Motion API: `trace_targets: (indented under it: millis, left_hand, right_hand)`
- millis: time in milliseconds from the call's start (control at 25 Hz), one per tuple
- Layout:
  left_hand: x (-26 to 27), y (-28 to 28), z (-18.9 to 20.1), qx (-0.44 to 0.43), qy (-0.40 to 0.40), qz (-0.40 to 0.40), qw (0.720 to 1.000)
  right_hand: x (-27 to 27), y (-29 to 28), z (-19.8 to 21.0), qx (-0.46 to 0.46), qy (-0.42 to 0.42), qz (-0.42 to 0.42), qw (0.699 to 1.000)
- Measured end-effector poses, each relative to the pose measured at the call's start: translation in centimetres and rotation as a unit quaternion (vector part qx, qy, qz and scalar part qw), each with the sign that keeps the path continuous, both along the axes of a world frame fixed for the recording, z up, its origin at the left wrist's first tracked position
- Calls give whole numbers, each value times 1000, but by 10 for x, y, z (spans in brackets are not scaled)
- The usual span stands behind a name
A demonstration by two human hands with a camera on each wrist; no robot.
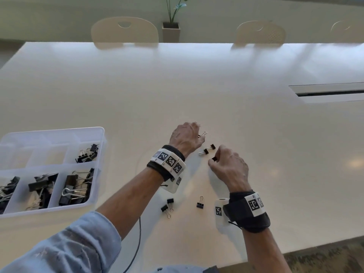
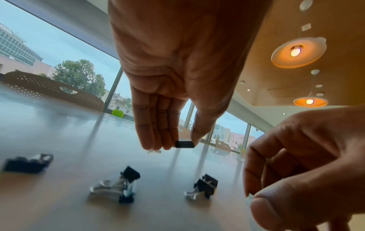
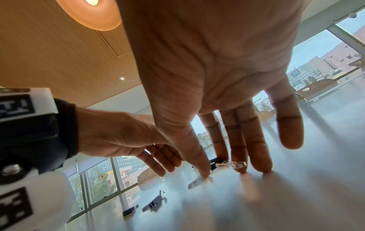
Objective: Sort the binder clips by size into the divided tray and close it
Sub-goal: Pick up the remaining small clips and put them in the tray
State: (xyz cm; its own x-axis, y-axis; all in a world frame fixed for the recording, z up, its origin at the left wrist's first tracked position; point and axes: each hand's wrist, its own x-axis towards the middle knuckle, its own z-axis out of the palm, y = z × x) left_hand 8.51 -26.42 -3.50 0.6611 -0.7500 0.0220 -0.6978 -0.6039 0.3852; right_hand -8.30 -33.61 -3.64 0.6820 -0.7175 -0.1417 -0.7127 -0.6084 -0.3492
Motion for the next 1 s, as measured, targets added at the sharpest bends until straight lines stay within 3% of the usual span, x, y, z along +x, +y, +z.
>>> trace_targets:
  millis: [200, 360, 680, 1000]
  left_hand:
    - [11, 61, 32, -23, 6, 38, 999]
    - [24, 129, 55, -46, -19, 102, 994]
    - [73, 271, 64, 25, -53, 269, 961]
    - [95, 313, 57, 108, -32, 295, 949]
  right_hand:
    - [27, 32, 31, 29, -78, 30, 996]
    - [67, 77, 49, 55, -119, 129, 983]
    - [160, 183, 61, 94, -156, 283, 942]
    - [216, 252, 54, 24, -92, 338, 936]
